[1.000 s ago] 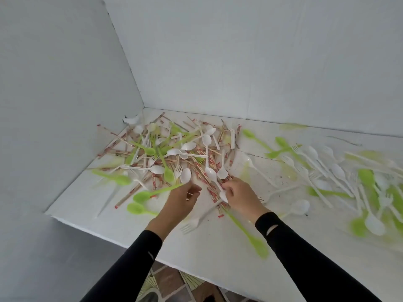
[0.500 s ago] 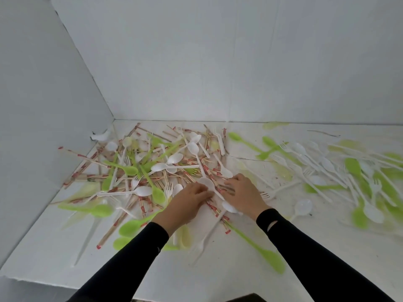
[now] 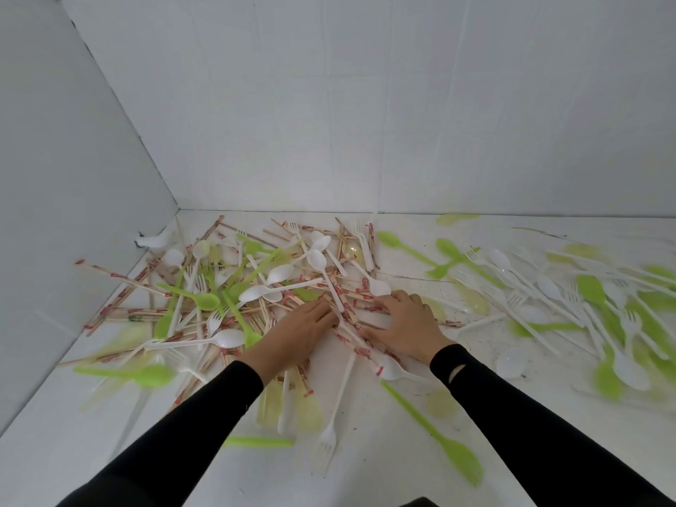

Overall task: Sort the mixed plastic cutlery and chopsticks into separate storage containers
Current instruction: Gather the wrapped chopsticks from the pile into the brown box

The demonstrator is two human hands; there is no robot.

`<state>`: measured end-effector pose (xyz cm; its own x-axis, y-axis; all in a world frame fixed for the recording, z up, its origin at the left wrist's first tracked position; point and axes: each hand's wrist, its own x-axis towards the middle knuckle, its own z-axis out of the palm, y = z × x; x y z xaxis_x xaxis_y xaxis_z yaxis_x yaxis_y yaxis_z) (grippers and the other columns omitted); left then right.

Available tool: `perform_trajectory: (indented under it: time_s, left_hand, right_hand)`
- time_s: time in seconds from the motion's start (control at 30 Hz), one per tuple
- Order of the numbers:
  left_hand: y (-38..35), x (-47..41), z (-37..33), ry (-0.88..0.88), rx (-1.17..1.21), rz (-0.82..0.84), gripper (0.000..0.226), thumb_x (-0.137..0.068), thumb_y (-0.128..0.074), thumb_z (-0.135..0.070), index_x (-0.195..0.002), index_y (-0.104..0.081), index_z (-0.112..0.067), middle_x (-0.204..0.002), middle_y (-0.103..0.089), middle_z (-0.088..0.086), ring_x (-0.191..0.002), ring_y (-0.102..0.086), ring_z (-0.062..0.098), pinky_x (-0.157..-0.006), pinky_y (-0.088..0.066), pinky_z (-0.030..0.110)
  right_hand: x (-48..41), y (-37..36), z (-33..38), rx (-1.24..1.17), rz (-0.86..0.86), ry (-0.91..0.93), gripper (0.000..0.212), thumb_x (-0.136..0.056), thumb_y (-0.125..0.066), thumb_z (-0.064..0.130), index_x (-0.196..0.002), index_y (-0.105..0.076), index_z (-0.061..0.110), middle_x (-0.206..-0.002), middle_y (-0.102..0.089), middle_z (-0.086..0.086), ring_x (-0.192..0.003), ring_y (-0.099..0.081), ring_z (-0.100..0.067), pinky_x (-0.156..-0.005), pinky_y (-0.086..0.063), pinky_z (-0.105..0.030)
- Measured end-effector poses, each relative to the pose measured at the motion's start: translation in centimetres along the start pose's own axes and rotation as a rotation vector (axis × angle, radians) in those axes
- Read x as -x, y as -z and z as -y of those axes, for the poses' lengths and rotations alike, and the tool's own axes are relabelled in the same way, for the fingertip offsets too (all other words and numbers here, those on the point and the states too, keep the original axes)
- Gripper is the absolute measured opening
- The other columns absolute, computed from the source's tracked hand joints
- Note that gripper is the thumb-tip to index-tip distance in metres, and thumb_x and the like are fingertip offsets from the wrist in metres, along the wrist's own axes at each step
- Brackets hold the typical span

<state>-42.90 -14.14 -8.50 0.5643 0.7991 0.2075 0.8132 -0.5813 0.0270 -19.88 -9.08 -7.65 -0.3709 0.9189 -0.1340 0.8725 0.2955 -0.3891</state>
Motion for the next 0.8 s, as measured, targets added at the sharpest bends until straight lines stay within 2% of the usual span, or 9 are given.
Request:
perform_trajectory:
  time_s: [0.1,0.17,0.2,0.27,0.4,0.5,0.57,0.7,0.8]
  left_hand:
    - [0.6,-0.4,1.8,0.098,0.042,-0.054,0.055,-0.061,-0.069,0.018,-0.108,-0.06,-0.01,-0.103,-0.06,0.013,-0.089,-0.06,0.031,-0.077,-0.055,0.039]
    - [1.3,-1.1,3.2,0.173,0.123,-0.073,0.044,-0.073,-0.064,0.016,-0.107,-0.052,-0.009,-0.098,-0.057,0.017,-0.08,-0.06,0.034,-0.068,-0.056,0.044]
    - [1.9,-1.5,3.6,0.201,0.144,-0.086,0.03,-0.082,-0.06,0.01,-0.105,-0.051,-0.007,-0.094,-0.057,0.018,-0.077,-0.059,0.035,-0.066,-0.054,0.045]
    - [3.4,-2.2,3.6,0.267,0.239,-0.158,0.009,-0.095,-0.046,-0.001,-0.099,-0.054,-0.002,-0.088,-0.056,0.013,-0.078,-0.057,0.034,-0.068,-0.046,0.039]
    - [6.4,-3.5,2.4,0.428,0.541,-0.411,0.016,-0.101,-0.04,0.0,-0.102,-0.049,-0.013,-0.093,-0.062,-0.003,-0.083,-0.06,0.009,-0.071,-0.045,0.015]
    - [8.1,-4.3,0.9,0.504,0.756,-0.655,0.011,-0.104,-0.038,-0.006,-0.106,-0.047,-0.012,-0.094,-0.064,-0.002,-0.079,-0.06,0.006,-0.069,-0.047,0.015]
    - [8.7,-4.7,0.1,0.521,0.878,-0.736,0.013,-0.104,-0.037,-0.003,-0.108,-0.045,-0.012,-0.097,-0.063,-0.003,-0.087,-0.062,0.004,-0.077,-0.05,0.016]
    - [7.2,-4.9,-0.5,0.599,0.925,-0.624,0.022,-0.101,-0.041,0.001,-0.118,-0.043,-0.012,-0.102,-0.06,-0.005,-0.092,-0.06,0.001,-0.078,-0.051,0.016]
    - [4.8,-4.5,-0.7,0.688,0.933,-0.572,0.025,-0.103,-0.047,-0.016,-0.126,-0.042,-0.01,-0.096,-0.06,-0.003,-0.082,-0.06,0.003,-0.071,-0.052,0.023]
  right_hand:
    - [-0.5,0.5,-0.3,-0.007,0.024,0.007,0.061,-0.087,-0.055,0.062,-0.137,-0.048,0.028,-0.129,-0.05,0.001,-0.118,-0.043,-0.023,-0.102,-0.035,-0.039]
    - [-0.7,0.8,-0.4,-0.021,0.054,0.004,0.05,-0.09,-0.055,0.049,-0.136,-0.049,0.029,-0.127,-0.053,0.0,-0.117,-0.045,-0.024,-0.101,-0.037,-0.038]
    - [-0.7,0.9,-0.4,-0.041,0.076,0.001,0.049,-0.089,-0.056,0.045,-0.135,-0.05,0.029,-0.125,-0.054,0.0,-0.116,-0.047,-0.024,-0.101,-0.038,-0.038]
    - [-0.8,0.9,-0.3,-0.083,0.1,0.006,0.049,-0.087,-0.058,0.041,-0.134,-0.054,0.028,-0.12,-0.057,0.0,-0.114,-0.052,-0.024,-0.1,-0.041,-0.038]
    - [-0.7,0.4,0.2,-0.138,0.068,0.037,0.035,-0.093,-0.054,0.042,-0.123,-0.063,0.026,-0.104,-0.054,0.004,-0.104,-0.055,-0.019,-0.091,-0.044,-0.034]
    - [-0.5,0.2,0.6,-0.146,0.055,0.061,0.041,-0.091,-0.056,0.047,-0.124,-0.062,0.022,-0.102,-0.05,0.005,-0.102,-0.053,-0.018,-0.085,-0.045,-0.03]
    - [-0.6,0.2,0.8,-0.102,0.069,0.087,0.047,-0.09,-0.058,0.05,-0.127,-0.059,0.022,-0.107,-0.052,0.001,-0.105,-0.052,-0.02,-0.085,-0.045,-0.031]
    - [-0.9,0.0,1.7,-0.007,0.093,0.133,0.046,-0.095,-0.056,0.037,-0.137,-0.052,0.018,-0.121,-0.053,-0.004,-0.112,-0.048,-0.023,-0.089,-0.04,-0.03]
    - [-1.1,-0.2,2.3,0.009,0.089,0.146,0.039,-0.097,-0.05,0.023,-0.134,-0.053,0.013,-0.119,-0.053,-0.007,-0.108,-0.049,-0.024,-0.085,-0.04,-0.029]
